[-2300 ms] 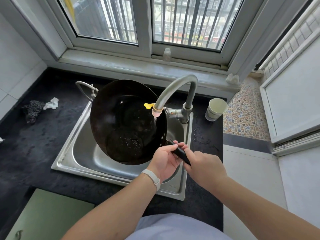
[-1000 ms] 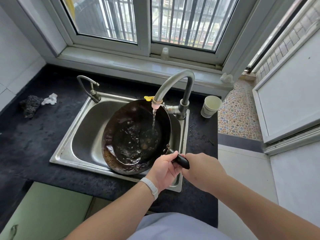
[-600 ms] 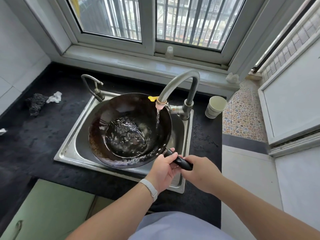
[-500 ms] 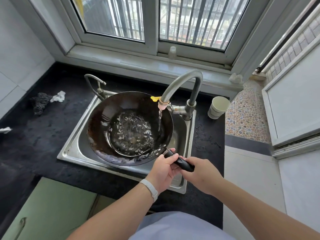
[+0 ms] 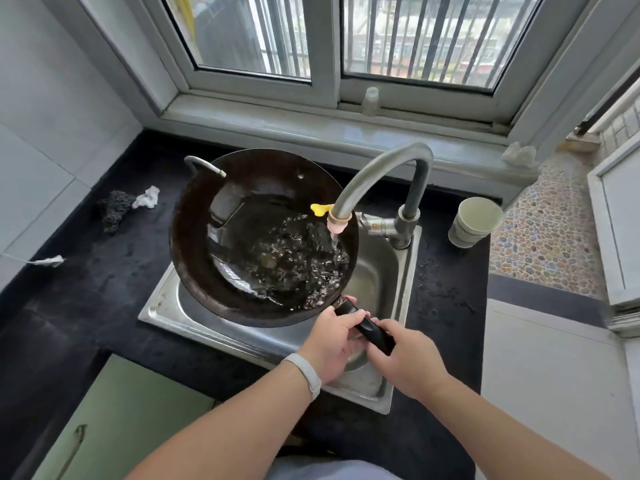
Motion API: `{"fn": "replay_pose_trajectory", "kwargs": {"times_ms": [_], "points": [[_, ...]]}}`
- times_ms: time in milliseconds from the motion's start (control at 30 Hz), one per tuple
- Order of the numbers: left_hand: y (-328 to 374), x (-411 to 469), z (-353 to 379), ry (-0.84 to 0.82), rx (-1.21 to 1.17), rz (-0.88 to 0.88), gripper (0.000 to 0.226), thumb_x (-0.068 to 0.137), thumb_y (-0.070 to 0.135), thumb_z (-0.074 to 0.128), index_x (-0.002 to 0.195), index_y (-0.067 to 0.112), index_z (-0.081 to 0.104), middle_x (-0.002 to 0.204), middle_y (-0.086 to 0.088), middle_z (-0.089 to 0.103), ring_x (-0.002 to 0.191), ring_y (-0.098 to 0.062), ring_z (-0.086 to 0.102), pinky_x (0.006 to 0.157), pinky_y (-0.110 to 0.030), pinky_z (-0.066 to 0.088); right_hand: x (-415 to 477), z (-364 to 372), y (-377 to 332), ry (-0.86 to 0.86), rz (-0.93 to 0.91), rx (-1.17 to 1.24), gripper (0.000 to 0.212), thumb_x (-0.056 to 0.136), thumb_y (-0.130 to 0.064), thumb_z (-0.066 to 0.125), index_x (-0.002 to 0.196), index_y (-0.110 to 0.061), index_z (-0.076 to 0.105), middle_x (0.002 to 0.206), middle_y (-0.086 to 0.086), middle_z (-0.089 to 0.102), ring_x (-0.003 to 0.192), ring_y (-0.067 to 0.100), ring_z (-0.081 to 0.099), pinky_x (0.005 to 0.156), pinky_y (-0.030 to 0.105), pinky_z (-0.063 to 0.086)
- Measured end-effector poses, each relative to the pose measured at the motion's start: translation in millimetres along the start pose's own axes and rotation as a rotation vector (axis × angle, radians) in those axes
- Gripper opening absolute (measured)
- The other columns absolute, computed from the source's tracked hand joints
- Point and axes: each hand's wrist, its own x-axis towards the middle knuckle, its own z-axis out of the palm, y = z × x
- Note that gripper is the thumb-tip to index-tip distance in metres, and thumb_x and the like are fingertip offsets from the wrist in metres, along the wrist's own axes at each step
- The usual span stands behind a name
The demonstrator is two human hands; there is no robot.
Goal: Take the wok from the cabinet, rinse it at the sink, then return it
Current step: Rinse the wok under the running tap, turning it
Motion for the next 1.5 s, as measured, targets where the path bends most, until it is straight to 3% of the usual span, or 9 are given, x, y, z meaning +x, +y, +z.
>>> {"fn": "replay_pose_trajectory", "kwargs": {"times_ms": [133,333,600,967,1167,1300,1500], "points": [[-0.4,13.1,6.1,0.013,-0.038,-0.011,0.021,0.096,-0.008,0.05,0.104,0.011,0.051,0.085,-0.014,0.063,0.082,-0.028,0.069,0.075,-0.04,0.059,13.3,3.6,15.1,0.063,-0.091,-0.068,0.034,0.082,-0.044,0.065,0.112,-0.028,0.07,0.082,-0.007,0.075,0.074,0.017,0.07,0.067,0.031,0.054],[3.0,31.2,14.3,0.007,-0.13,-0.002,0.019,0.098,-0.006,0.047,0.103,0.011,0.051,0.085,-0.013,0.062,0.084,-0.028,0.068,0.087,-0.042,0.054,40.1,0.9,31.6,0.239,-0.278,-0.235,0.032,0.075,-0.048,0.053,0.084,-0.023,0.072,0.053,-0.005,0.063,0.042,0.016,0.059,0.038,0.026,0.043],[9.6,44.2,18.4,0.019,-0.154,0.026,0.02,0.097,-0.008,0.046,0.104,0.011,0.051,0.083,-0.013,0.063,0.085,-0.029,0.066,0.093,-0.044,0.051,63.3,7.2,41.8,0.283,-0.321,-0.231,0.029,0.076,-0.045,0.056,0.077,-0.02,0.069,0.052,-0.003,0.06,0.04,0.019,0.057,0.035,0.027,0.041],[12.6,49.4,18.5,0.007,-0.163,0.002,0.02,0.097,-0.007,0.045,0.106,0.009,0.052,0.086,-0.013,0.064,0.088,-0.029,0.067,0.09,-0.043,0.053,65.6,0.5,40.9,0.221,-0.322,-0.234,0.024,0.076,-0.04,0.057,0.075,-0.018,0.066,0.052,-0.004,0.057,0.04,0.019,0.054,0.036,0.026,0.035],[9.4,40.6,12.7,-0.001,-0.143,-0.009,0.02,0.097,-0.007,0.046,0.107,0.009,0.051,0.087,-0.015,0.063,0.089,-0.031,0.067,0.086,-0.043,0.056,49.8,-1.7,30.5,0.174,-0.254,-0.235,0.028,0.076,-0.046,0.053,0.079,-0.022,0.067,0.053,-0.003,0.06,0.043,0.019,0.057,0.038,0.03,0.043],[5.0,29.8,10.1,-0.006,-0.155,-0.028,0.019,0.097,-0.007,0.046,0.107,0.009,0.051,0.084,-0.015,0.064,0.087,-0.031,0.068,0.074,-0.04,0.06,35.3,-10.0,20.4,0.056,-0.171,-0.192,0.026,0.081,-0.048,0.056,0.09,-0.026,0.067,0.066,-0.003,0.066,0.058,0.019,0.063,0.053,0.032,0.047],[-7.8,10.3,3.3,-0.001,-0.124,-0.04,0.015,0.097,-0.005,0.047,0.103,0.009,0.05,0.08,-0.014,0.065,0.082,-0.029,0.069,0.073,-0.038,0.06,12.7,-21.5,2.1,-0.089,-0.07,-0.138,0.022,0.088,-0.046,0.057,0.104,-0.032,0.065,0.079,-0.006,0.069,0.072,0.016,0.064,0.066,0.03,0.05]]}}
